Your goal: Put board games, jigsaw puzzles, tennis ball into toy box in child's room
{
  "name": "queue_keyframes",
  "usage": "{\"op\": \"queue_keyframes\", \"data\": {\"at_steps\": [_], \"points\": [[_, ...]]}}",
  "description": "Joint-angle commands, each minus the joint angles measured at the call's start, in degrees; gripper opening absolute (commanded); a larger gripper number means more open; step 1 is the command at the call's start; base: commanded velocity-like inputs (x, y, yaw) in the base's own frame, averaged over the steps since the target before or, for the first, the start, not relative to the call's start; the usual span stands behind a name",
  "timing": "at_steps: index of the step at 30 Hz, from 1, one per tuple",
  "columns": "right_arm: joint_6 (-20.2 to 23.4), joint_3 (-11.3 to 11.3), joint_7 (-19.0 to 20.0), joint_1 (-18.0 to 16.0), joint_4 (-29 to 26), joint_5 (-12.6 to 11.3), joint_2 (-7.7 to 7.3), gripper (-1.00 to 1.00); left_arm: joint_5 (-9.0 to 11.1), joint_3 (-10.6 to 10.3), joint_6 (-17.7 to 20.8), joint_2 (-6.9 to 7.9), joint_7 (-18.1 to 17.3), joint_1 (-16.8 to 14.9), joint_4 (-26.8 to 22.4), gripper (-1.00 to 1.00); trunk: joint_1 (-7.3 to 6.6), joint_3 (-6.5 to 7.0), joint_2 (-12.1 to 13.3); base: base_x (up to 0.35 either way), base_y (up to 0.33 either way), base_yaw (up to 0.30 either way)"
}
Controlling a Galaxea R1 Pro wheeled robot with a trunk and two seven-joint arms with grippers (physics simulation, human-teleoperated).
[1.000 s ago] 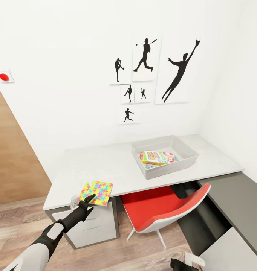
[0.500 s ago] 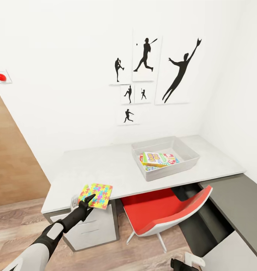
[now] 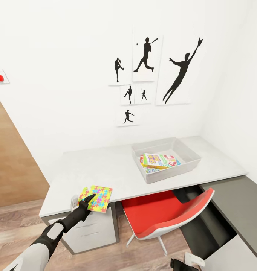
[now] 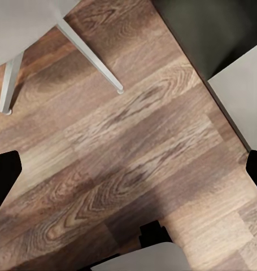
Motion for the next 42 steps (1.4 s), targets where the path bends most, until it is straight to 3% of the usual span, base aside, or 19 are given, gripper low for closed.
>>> {"op": "queue_keyframes", "data": {"at_steps": [1, 42], "points": [[-0.2, 0.5, -0.3, 0.0, -0.1, -0.6, -0.02, 1.0, 0.2, 0.1, 0.4, 0.0, -0.1, 0.0, 0.0, 1.0, 0.01, -0.07, -0.1, 0.003, 0.0, 0.0], [0.1, 0.5, -0.3, 0.0, -0.1, -0.6, 0.1, 1.0, 0.1, -0.1, 0.8, 0.07, 0.2, 0.0, 0.0, 1.0, 0.01, -0.07, -0.1, -0.009, 0.0, 0.0]]}}
